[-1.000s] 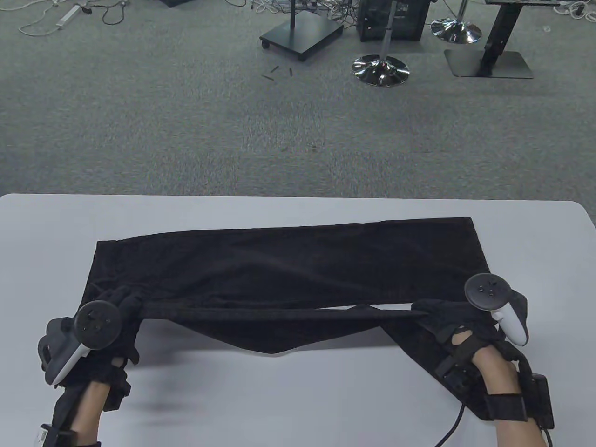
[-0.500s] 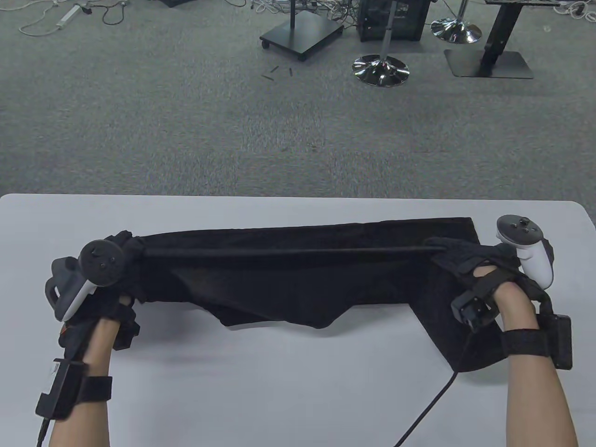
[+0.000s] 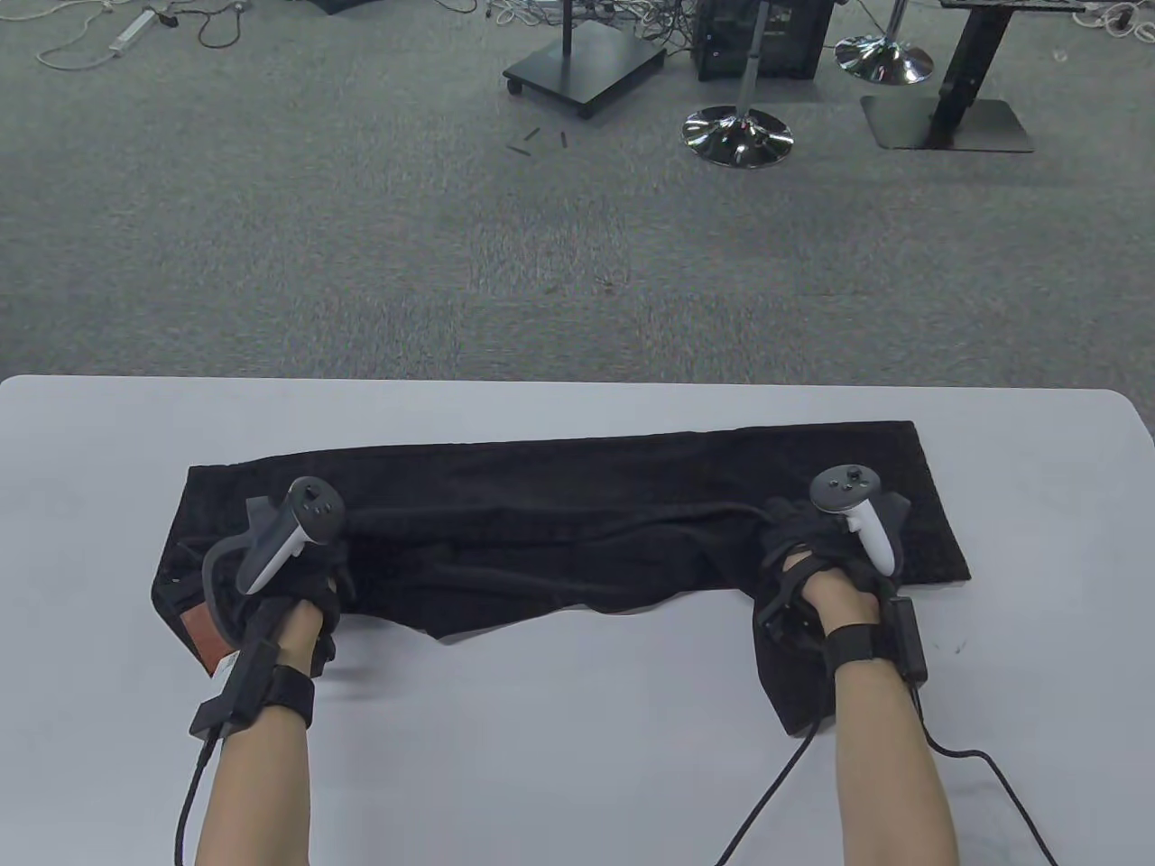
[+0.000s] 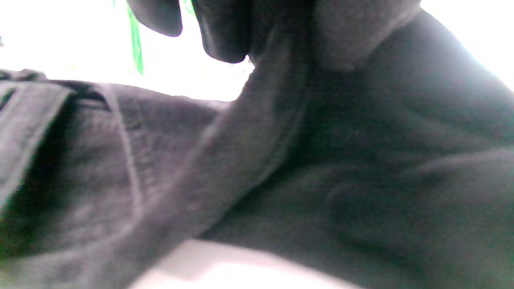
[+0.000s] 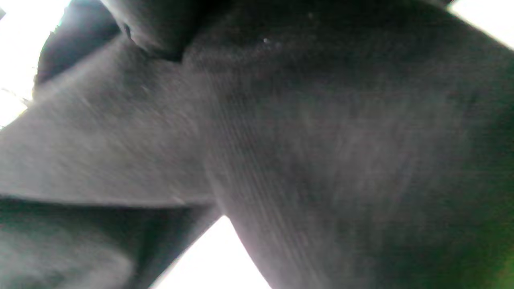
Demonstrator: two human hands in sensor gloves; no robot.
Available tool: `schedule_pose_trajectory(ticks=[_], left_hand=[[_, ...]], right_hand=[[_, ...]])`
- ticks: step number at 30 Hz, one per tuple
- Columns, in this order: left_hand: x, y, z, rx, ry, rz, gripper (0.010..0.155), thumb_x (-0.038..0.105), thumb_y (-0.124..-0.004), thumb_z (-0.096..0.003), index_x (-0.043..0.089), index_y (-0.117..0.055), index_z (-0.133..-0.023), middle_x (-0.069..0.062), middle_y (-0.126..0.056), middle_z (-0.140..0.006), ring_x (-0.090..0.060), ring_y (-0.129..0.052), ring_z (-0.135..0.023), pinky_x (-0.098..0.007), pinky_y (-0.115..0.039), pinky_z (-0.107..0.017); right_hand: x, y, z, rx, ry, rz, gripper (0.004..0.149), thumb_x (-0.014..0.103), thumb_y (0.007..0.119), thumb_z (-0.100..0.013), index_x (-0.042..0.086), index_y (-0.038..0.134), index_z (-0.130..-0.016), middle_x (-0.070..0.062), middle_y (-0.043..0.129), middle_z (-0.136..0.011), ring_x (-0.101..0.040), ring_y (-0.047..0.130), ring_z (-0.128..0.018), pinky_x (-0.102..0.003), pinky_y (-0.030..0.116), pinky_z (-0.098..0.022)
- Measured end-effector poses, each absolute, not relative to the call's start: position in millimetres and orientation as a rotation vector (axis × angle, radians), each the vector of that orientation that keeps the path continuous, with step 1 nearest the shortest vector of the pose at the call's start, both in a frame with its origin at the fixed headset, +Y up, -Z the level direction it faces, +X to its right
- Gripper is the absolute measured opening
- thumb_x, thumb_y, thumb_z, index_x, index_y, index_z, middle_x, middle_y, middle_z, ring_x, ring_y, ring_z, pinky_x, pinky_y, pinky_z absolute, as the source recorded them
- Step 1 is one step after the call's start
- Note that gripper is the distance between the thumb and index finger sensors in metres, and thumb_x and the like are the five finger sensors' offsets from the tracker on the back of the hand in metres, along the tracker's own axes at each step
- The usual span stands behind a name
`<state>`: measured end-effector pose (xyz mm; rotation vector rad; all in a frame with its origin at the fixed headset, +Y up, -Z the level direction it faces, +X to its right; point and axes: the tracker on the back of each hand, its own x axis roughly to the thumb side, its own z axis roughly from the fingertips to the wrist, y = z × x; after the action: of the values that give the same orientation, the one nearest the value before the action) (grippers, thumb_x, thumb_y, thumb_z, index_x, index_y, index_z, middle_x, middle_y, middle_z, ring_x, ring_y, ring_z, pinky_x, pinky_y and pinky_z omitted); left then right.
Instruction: Fold trousers
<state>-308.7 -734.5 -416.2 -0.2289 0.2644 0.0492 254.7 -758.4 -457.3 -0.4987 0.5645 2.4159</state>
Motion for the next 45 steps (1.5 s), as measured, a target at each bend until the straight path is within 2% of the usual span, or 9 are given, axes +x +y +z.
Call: schedule_pose_trajectory(ticks=[6,12,22,26,29,34,38,40,45], left_hand=[[-313.7,-753.2,-422.1,-0.363,0.299,0.041,0.056,0.043,-0.072,-0.0573,0.032,-0.06,-0.111,0.005,-0.063,-0.115,-0.025,-0.067,-0.113,-0.055,-0.054,-0.082],[-315.1,-761.1,-416.2,-0.415,0.311,0.069,0.056,0.043,-0.071,-0.0572,0.029,-0.061,-0.11,0.003,-0.066,-0.113,-0.026,-0.068,-0.111,-0.055,-0.051,-0.083],[-337.1,-755.1,-364.9,-0.474,0.256,0.078,0.056,0.043,-0.072,-0.0572,0.029,-0.063,-0.11,0.002,-0.068,-0.113,-0.027,-0.07,-0.111,-0.055,-0.053,-0.082],[-350.5,-742.4,-348.8,-0.614,0.275,0.112,0.054,0.044,-0.074,-0.0572,0.031,-0.068,-0.109,0.003,-0.071,-0.112,-0.026,-0.072,-0.111,-0.055,-0.054,-0.081],[-360.0,-719.4,-341.2,-0.704,0.273,0.157,0.053,0.044,-0.076,-0.0571,0.028,-0.072,-0.107,0.003,-0.077,-0.11,-0.027,-0.078,-0.108,-0.054,-0.057,-0.081],[-358.9,-663.9,-344.3,-0.421,0.25,0.177,0.05,0.043,-0.078,-0.0561,0.029,-0.076,-0.105,0.003,-0.078,-0.108,-0.027,-0.079,-0.107,-0.055,-0.057,-0.081],[-346.8,-643.8,-353.6,-0.144,0.254,0.127,0.05,0.043,-0.078,-0.0562,0.031,-0.076,-0.104,0.005,-0.077,-0.109,-0.026,-0.078,-0.108,-0.055,-0.056,-0.081],[-341.6,-652.7,-358.6,-0.106,0.26,0.085,0.05,0.043,-0.078,-0.0563,0.032,-0.075,-0.105,0.005,-0.076,-0.11,-0.026,-0.077,-0.108,-0.055,-0.056,-0.081],[-336.1,-691.9,-364.7,-0.163,0.271,0.053,0.05,0.044,-0.078,-0.0557,0.032,-0.076,-0.104,0.006,-0.078,-0.109,-0.025,-0.079,-0.107,-0.056,-0.057,-0.08]], right_hand=[[251.9,-782.2,-460.2,-0.538,0.697,2.448,0.056,0.046,0.068,-0.051,0.038,0.046,-0.103,0.007,0.027,-0.115,-0.026,0.018,-0.11,-0.062,0.02,-0.076],[254.4,-780.9,-442.5,-0.529,0.613,2.474,0.055,0.047,0.07,-0.05,0.034,0.054,-0.102,0.006,0.037,-0.114,-0.025,0.028,-0.109,-0.061,0.026,-0.076],[262.8,-759.4,-384.5,-0.249,0.813,2.574,0.054,0.048,0.072,-0.049,0.028,0.066,-0.099,-0.003,0.058,-0.111,-0.033,0.056,-0.104,-0.061,0.045,-0.074],[274.9,-750.0,-369.0,-0.216,1.003,2.32,0.054,0.045,0.075,-0.05,0.023,0.067,-0.098,-0.011,0.069,-0.106,-0.038,0.068,-0.098,-0.062,0.049,-0.073],[286.2,-724.8,-360.3,-0.15,1.054,2.204,0.051,0.04,0.08,-0.05,0.018,0.073,-0.096,-0.013,0.077,-0.101,-0.04,0.073,-0.094,-0.062,0.051,-0.072],[293.2,-654.0,-365.4,-0.011,0.912,2.15,0.042,0.025,0.088,-0.048,0.015,0.083,-0.089,-0.015,0.088,-0.092,-0.041,0.08,-0.088,-0.064,0.053,-0.071],[297.6,-614.0,-383.4,-0.153,0.465,2.337,0.042,0.027,0.087,-0.048,0.016,0.082,-0.089,-0.013,0.087,-0.092,-0.04,0.078,-0.09,-0.064,0.05,-0.072],[296.1,-618.9,-392.3,-0.236,0.319,2.413,0.042,0.029,0.088,-0.047,0.016,0.084,-0.087,-0.013,0.089,-0.089,-0.041,0.08,-0.087,-0.064,0.049,-0.073],[294.1,-666.3,-404.1,-0.398,0.4,2.507,0.046,0.035,0.086,-0.047,0.018,0.08,-0.09,-0.011,0.085,-0.091,-0.038,0.068,-0.096,-0.064,0.043,-0.075]])
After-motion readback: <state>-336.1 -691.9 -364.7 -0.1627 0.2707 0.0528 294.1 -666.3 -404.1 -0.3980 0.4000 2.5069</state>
